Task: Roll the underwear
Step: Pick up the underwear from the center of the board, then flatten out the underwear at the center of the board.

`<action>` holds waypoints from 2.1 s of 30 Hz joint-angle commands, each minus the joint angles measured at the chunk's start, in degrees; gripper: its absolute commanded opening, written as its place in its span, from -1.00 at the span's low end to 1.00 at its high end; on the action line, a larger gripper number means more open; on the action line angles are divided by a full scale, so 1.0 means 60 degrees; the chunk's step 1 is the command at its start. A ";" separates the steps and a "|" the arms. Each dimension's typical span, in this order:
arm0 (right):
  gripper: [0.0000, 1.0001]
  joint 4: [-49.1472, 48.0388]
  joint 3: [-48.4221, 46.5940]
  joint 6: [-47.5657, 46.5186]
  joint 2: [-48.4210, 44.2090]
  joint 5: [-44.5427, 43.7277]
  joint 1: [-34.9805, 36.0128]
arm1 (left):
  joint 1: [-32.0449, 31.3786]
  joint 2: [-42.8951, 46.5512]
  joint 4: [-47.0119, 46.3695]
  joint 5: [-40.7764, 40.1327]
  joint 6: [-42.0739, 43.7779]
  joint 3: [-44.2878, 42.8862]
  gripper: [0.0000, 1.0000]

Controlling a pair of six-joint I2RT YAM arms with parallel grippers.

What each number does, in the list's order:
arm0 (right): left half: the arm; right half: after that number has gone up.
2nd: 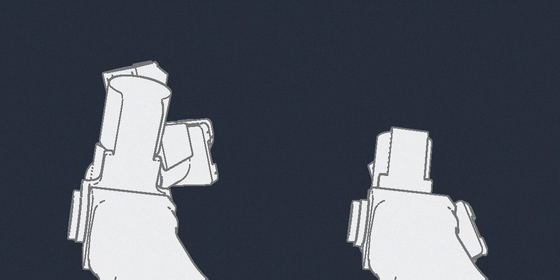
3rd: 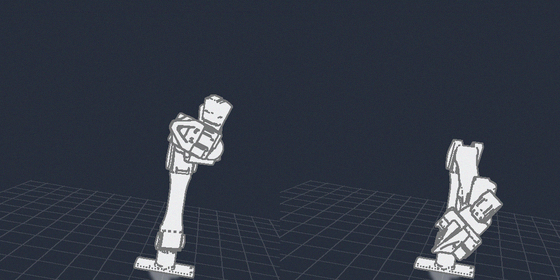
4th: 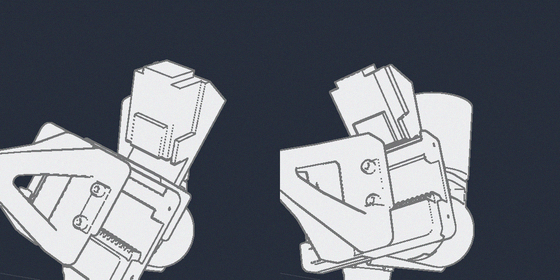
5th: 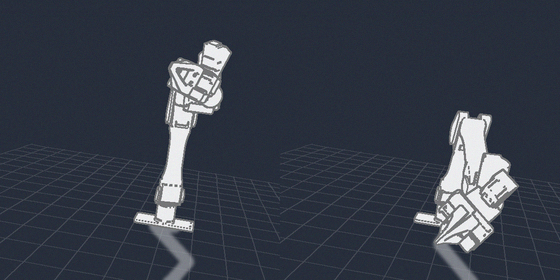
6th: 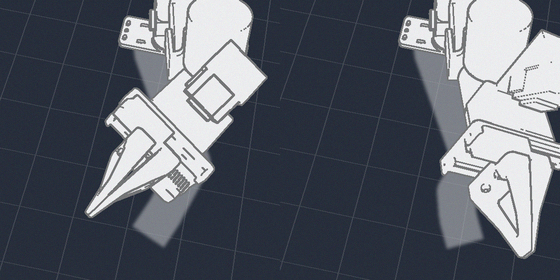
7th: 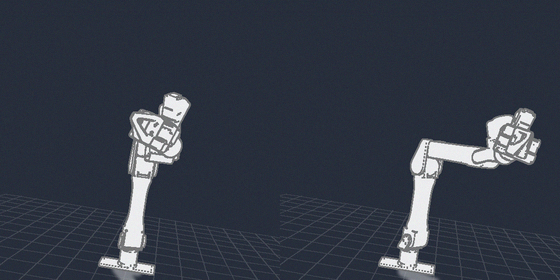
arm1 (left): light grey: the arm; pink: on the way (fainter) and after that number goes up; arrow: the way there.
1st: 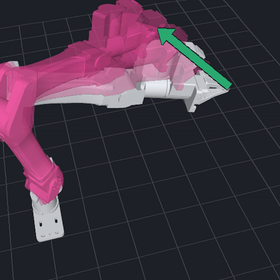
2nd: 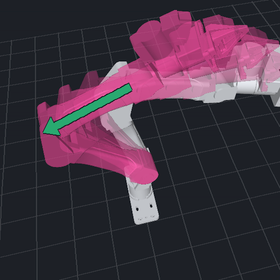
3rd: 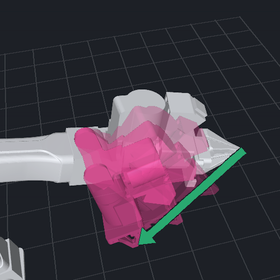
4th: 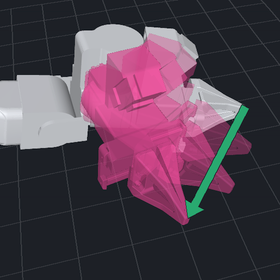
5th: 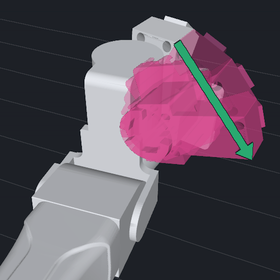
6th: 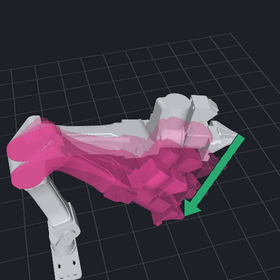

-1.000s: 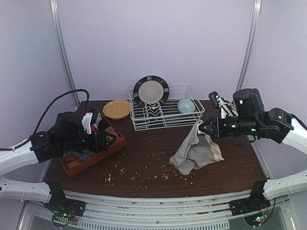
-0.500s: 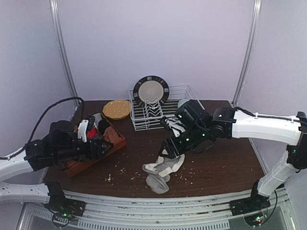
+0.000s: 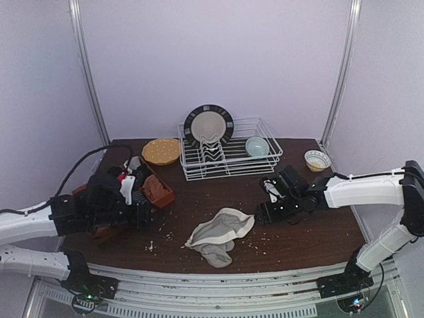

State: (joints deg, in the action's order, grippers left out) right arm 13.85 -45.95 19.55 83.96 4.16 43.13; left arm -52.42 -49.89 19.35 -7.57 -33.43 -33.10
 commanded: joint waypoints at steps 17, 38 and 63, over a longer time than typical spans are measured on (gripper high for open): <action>-1.00 -0.2196 -0.0491 0.0312 0.2232 0.0361 -0.0356 | -0.1322 -0.5380 -0.1017 0.1239 -0.2024 -0.1713 0.54; -1.00 -0.1659 0.0659 0.0478 -0.0087 -0.0224 -0.0105 | -0.1377 -0.7399 -0.0634 0.0247 -0.1925 -0.2996 -1.00; -1.00 0.6386 -0.1338 0.1779 -0.7167 0.0584 0.1345 | -0.3160 -0.1352 0.3088 0.0161 -0.0504 -0.3769 -1.00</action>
State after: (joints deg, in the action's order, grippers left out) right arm 44.31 -54.85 25.50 45.06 3.33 49.74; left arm -69.60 -59.02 32.10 -8.60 -36.29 -55.61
